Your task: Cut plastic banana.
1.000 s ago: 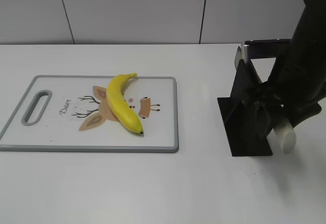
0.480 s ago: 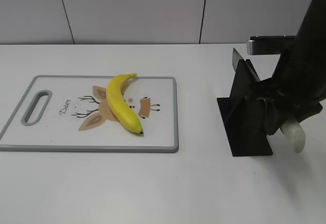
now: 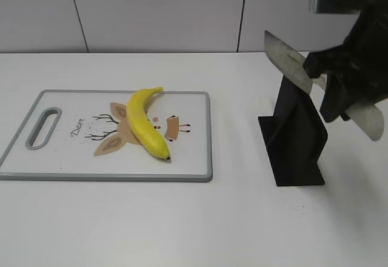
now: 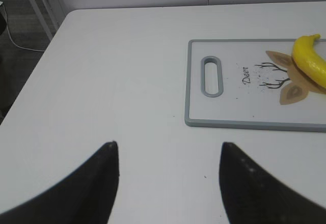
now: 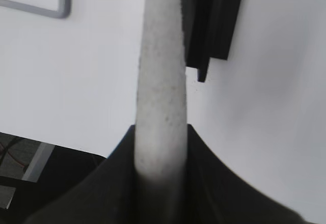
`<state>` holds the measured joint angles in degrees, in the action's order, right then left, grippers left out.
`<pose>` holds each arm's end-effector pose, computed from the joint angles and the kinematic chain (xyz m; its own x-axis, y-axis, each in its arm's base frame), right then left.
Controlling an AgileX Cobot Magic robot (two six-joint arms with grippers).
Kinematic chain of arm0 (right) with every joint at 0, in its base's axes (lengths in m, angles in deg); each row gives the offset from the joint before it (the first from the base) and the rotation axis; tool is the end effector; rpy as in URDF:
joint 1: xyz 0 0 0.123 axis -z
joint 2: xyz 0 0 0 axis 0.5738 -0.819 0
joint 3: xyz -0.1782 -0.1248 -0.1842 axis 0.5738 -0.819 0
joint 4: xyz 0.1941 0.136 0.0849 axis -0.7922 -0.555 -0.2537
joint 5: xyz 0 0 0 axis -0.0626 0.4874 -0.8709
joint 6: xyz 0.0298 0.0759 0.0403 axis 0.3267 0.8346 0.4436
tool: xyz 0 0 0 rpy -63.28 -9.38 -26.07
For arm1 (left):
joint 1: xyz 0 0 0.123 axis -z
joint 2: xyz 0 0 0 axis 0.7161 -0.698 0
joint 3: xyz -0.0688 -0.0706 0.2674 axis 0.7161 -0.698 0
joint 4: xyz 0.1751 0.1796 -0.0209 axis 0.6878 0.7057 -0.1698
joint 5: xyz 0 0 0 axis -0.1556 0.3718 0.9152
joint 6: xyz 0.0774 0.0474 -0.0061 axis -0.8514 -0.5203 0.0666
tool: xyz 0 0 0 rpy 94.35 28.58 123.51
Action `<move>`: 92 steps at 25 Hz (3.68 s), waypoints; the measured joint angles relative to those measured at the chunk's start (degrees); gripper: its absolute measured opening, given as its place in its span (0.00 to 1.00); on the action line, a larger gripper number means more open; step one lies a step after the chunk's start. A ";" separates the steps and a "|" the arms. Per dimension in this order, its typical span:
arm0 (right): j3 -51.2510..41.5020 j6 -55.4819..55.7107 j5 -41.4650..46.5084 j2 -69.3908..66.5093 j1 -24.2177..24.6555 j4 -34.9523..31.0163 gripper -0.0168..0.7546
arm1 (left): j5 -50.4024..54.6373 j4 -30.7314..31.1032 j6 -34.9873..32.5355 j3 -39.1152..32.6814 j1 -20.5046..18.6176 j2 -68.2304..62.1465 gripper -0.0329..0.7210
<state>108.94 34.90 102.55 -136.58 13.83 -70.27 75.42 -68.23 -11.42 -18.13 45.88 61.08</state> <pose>0.2702 0.1145 0.2820 -0.9832 -0.1421 -0.1145 -0.1563 0.9796 0.1265 -0.0028 0.0000 0.2805 -0.4486 0.1099 -0.8869 0.0517 0.9939 0.0970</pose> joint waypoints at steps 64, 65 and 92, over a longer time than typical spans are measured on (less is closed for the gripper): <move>41.78 -88.10 -1.23 -34.69 -0.11 -19.53 0.26 | -0.03 -34.88 -79.59 58.48 10.16 -101.95 0.75; 41.78 -88.10 -1.23 -34.69 -0.11 -19.59 0.26 | -0.26 -34.76 -79.59 58.48 10.16 -102.45 0.74; 41.78 -84.37 -2.23 -40.95 -0.18 -18.71 0.27 | -5.62 -30.64 -79.24 56.45 12.33 -108.19 0.03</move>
<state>150.72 -49.47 100.31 -177.53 13.65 -88.98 69.80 -98.87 -90.66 38.32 58.21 -47.10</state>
